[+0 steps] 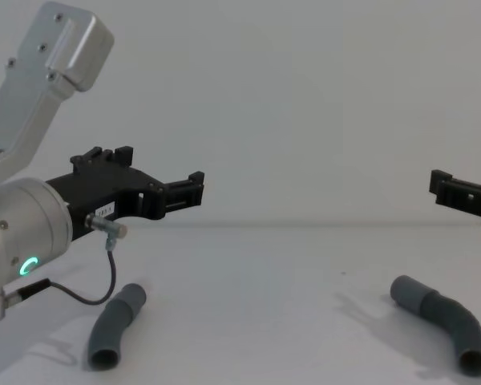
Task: Use both hands to pick up one end of the pipe from the table, align the ends, and insert them.
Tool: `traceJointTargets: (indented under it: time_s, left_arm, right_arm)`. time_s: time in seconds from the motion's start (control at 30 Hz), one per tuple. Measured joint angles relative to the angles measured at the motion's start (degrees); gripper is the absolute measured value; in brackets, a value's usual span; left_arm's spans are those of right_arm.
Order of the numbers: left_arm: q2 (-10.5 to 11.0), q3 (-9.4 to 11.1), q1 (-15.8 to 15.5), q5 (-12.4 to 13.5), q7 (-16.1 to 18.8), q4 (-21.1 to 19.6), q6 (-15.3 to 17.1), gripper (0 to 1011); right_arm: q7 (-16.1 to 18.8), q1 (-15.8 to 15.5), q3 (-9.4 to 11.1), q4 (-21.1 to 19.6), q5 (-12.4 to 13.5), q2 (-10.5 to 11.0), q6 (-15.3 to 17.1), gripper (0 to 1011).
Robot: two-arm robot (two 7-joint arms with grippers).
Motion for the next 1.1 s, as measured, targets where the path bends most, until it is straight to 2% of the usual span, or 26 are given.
traceJointTargets:
  time_s: [0.7, 0.97, 1.1]
  left_arm:
    - [-0.01, -0.08, 0.03, 0.02, 0.00, -0.06, 0.23, 1001]
    - [-0.15, -0.46, 0.41, 0.12, 0.92, -1.17, 4.28, 1001]
    - [-0.23, -0.84, 0.94, 0.09, 1.79, -2.49, 8.30, 1001]
  right_arm:
    - [0.00, 0.00, 0.00, 0.00, 0.00, 0.00, 0.00, 1002]
    - [0.00, 0.00, 0.00, 0.00, 0.00, 0.00, 0.00, 1002]
    - [0.00, 0.00, 0.00, 0.00, 0.00, 0.00, 0.00, 1002]
